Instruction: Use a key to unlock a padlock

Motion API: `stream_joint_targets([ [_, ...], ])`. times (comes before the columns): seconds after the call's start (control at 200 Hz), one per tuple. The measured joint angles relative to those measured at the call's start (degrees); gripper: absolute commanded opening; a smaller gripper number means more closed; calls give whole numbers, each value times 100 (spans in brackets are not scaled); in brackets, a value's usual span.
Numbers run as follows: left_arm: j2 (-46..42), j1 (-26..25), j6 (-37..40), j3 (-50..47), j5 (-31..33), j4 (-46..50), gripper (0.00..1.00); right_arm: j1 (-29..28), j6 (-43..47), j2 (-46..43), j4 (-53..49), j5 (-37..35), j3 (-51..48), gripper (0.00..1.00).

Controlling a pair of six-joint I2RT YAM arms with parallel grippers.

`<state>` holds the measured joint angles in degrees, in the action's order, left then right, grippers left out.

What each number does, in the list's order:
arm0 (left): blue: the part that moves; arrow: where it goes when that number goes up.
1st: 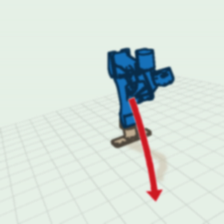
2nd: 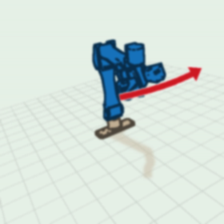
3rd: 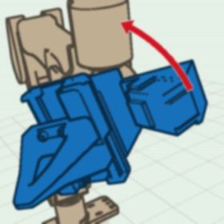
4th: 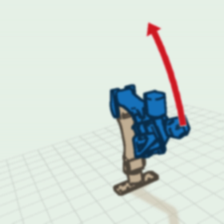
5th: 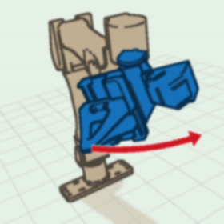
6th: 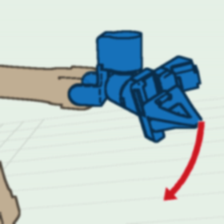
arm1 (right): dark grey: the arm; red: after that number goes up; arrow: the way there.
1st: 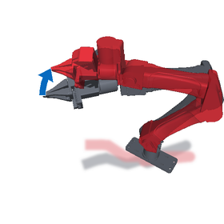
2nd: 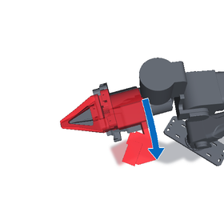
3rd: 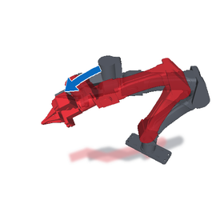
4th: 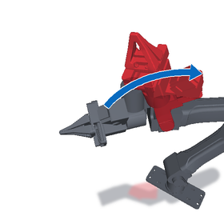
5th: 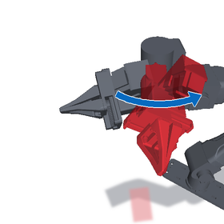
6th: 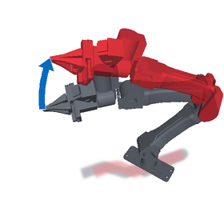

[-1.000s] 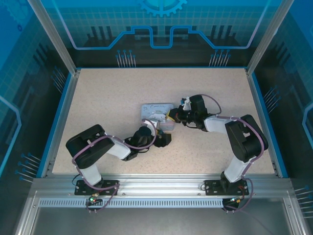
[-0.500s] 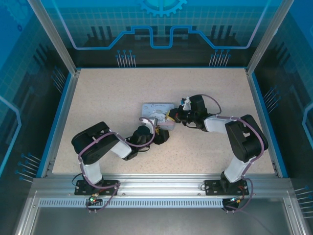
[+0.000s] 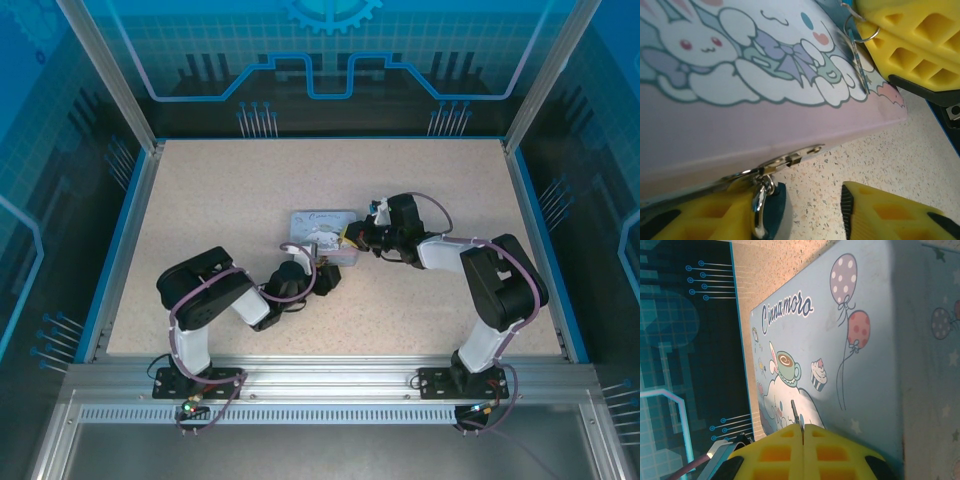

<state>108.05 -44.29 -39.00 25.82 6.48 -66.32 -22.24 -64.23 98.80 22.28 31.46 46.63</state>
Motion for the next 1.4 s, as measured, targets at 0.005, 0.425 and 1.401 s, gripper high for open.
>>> stream_joint_targets([
  [0.005,0,0,7,0,2,0,39,0,-2,0,0,0,0,0],
  [0.425,2,0,-13,-22,127,0,25,0,-2,0,0,0,0,0],
  [1.401,-1366,24,-417,942,-221,2920,0,286,330,-1615,-772,50,494,0],
])
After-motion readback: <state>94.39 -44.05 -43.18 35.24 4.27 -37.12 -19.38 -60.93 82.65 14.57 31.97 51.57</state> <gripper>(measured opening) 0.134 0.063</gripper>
